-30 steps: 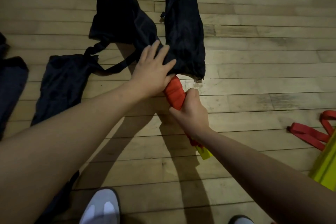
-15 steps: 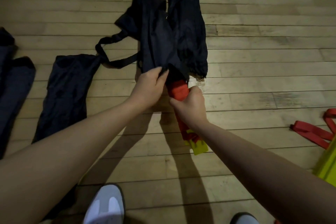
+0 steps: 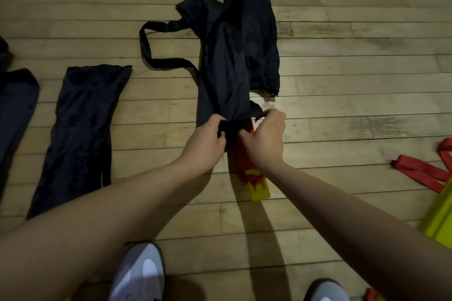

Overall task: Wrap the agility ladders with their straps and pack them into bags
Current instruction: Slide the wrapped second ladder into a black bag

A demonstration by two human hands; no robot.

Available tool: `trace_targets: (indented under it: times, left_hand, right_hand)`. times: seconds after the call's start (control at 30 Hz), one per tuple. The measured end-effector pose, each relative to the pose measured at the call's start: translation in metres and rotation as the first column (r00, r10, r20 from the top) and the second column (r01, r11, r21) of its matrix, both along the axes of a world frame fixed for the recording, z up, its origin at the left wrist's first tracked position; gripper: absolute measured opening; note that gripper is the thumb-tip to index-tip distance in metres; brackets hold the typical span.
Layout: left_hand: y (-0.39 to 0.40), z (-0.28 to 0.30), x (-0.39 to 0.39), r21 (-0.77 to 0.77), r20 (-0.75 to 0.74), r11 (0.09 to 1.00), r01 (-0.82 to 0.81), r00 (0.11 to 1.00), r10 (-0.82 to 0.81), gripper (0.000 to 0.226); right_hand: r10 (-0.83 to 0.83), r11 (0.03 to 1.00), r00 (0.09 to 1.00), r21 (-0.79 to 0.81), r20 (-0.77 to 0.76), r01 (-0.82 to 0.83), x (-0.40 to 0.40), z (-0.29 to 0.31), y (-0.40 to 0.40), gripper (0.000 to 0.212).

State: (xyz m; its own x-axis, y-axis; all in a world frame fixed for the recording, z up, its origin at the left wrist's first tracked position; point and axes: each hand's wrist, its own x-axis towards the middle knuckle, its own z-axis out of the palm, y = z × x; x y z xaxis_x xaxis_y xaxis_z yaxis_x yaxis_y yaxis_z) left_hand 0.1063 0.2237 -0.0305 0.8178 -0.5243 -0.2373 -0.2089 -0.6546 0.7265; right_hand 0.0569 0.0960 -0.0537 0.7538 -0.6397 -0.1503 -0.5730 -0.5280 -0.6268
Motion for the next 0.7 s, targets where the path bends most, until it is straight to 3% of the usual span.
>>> trace_targets:
  times: [0.1, 0.17, 0.27, 0.33, 0.43, 0.7]
  left_hand:
    - [-0.005, -0.002, -0.01, 0.057, 0.008, 0.995, 0.082, 0.997, -0.082, 0.045]
    - [-0.008, -0.005, -0.019, 0.182, 0.033, 0.963, 0.2, 0.977, -0.209, 0.079]
    - [-0.01, -0.01, -0.034, 0.445, 0.044, 0.823, 0.354, 0.909, -0.415, 0.135]
    - [-0.012, -0.013, -0.047, 0.543, 0.053, 0.748, 0.381, 0.874, -0.483, 0.15]
    - [-0.017, -0.016, -0.063, 0.613, 0.078, 0.709, 0.349, 0.866, -0.494, 0.151]
    - [-0.003, -0.009, -0.046, 0.527, 0.211, 0.78, 0.337, 0.837, -0.504, 0.132]
  right_hand:
    - [0.154, 0.986, 0.987, -0.065, 0.053, -0.151, -0.002, 0.01, -0.009, 0.051]
    - [0.253, 0.964, 0.967, -0.088, 0.035, -0.249, -0.007, 0.012, -0.018, 0.035]
    - [0.33, 0.944, 0.941, -0.047, 0.068, -0.328, -0.017, 0.012, -0.028, 0.029]
    - [0.357, 0.934, 0.932, -0.038, 0.07, -0.355, -0.025, 0.013, -0.031, 0.03]
    - [0.396, 0.918, 0.914, -0.059, 0.088, -0.392, -0.032, 0.016, -0.032, 0.031]
    - [0.407, 0.91, 0.912, -0.108, 0.051, -0.4, -0.026, 0.017, -0.027, 0.017]
